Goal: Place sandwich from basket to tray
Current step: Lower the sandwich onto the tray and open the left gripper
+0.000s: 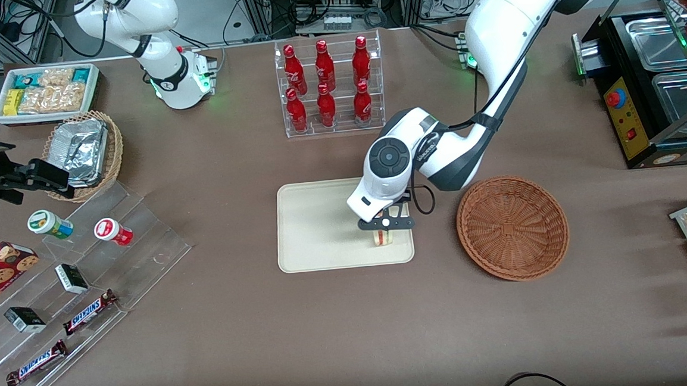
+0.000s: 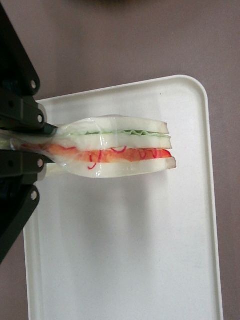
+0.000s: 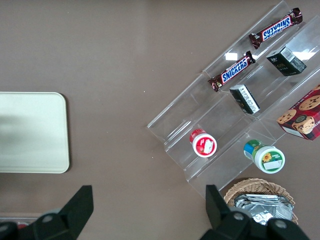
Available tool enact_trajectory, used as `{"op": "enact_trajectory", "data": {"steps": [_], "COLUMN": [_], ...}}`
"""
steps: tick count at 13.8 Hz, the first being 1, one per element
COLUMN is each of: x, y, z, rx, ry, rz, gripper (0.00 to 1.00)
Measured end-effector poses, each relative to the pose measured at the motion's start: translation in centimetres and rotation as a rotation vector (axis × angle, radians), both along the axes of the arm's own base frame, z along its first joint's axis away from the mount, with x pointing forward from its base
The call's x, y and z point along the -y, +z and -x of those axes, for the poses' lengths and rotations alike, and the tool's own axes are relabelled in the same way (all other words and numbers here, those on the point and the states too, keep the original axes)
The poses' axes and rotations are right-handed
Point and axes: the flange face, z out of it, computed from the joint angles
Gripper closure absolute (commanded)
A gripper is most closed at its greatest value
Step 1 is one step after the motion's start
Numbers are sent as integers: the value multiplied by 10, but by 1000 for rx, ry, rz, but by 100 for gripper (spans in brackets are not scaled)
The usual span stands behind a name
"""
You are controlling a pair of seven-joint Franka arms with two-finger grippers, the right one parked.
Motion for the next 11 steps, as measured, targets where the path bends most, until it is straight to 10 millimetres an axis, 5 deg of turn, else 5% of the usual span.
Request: {"op": "enact_trajectory", "data": {"steps": [11], "x": [19], "y": [-26], "z": [11], "rx": [-13], "ry": [-31], "rz": [-13], "gripper": [100]}}
